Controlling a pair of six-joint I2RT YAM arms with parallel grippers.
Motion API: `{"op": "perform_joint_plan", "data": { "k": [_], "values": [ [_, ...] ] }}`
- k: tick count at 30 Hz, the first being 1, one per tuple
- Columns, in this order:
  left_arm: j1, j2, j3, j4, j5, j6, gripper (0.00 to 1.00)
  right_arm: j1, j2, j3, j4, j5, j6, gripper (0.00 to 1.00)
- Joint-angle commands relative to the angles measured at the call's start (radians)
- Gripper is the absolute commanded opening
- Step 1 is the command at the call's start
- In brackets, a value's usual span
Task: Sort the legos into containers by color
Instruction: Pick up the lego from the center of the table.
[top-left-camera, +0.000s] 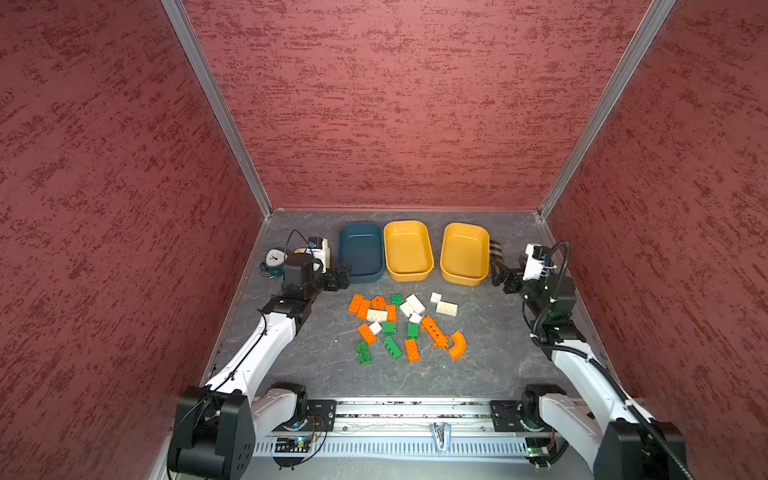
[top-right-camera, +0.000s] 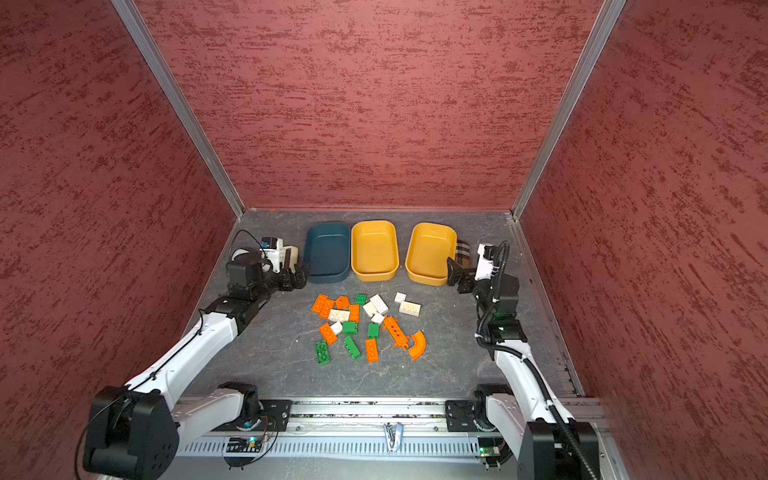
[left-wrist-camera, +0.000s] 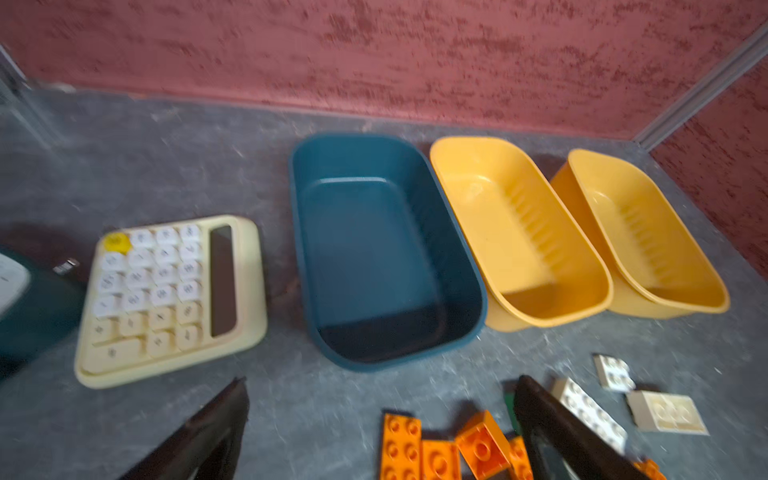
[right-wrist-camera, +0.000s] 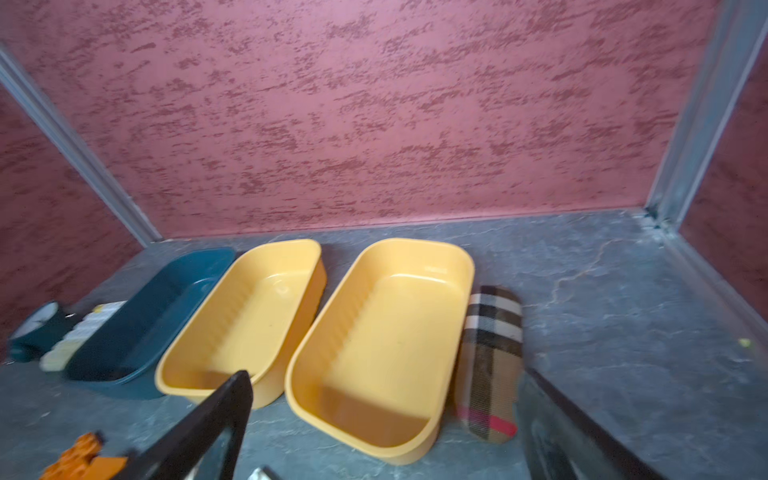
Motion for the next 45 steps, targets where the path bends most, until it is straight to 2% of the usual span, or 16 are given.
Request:
{"op": "perform_joint_plan", "data": {
  "k": [1,4,8,16,20,31,36,45],
  "values": [
    [-0.045,0.014,0.018,-0.218,0.105,-0.073,1.00,0.020,-0.021,0.043,-0.195,-0.133,0.018,0.99],
    [-0.094,0.053,0.022,-0.277,0.099,-0.103,1.00,0.052,-0.028,0.053,-0.261,-0.148,0.013,0.99],
    [-0.109,0.091,0.027,-0.320,0.075,-0.139,0.97,0.092,-0.047,0.050,-0.299,-0.136,0.011,0.99],
    [-0.113,0.148,0.036,-0.443,-0.067,-0.223,0.84,0.147,-0.039,0.044,-0.321,-0.087,0.001,0.99],
    [-0.103,0.165,0.061,-0.484,-0.118,-0.223,0.77,0.161,-0.024,0.047,-0.316,-0.082,-0.002,0.99],
    [-0.125,0.316,0.105,-0.476,-0.105,-0.240,0.62,0.178,-0.046,0.035,-0.328,-0.056,-0.005,0.99],
    [-0.146,0.376,0.112,-0.451,-0.077,-0.246,0.60,0.182,-0.042,0.031,-0.328,-0.047,-0.005,0.99],
    [-0.160,0.423,0.133,-0.416,-0.093,-0.251,0.60,0.186,-0.047,0.030,-0.330,-0.034,-0.007,0.99]
  ]
}}
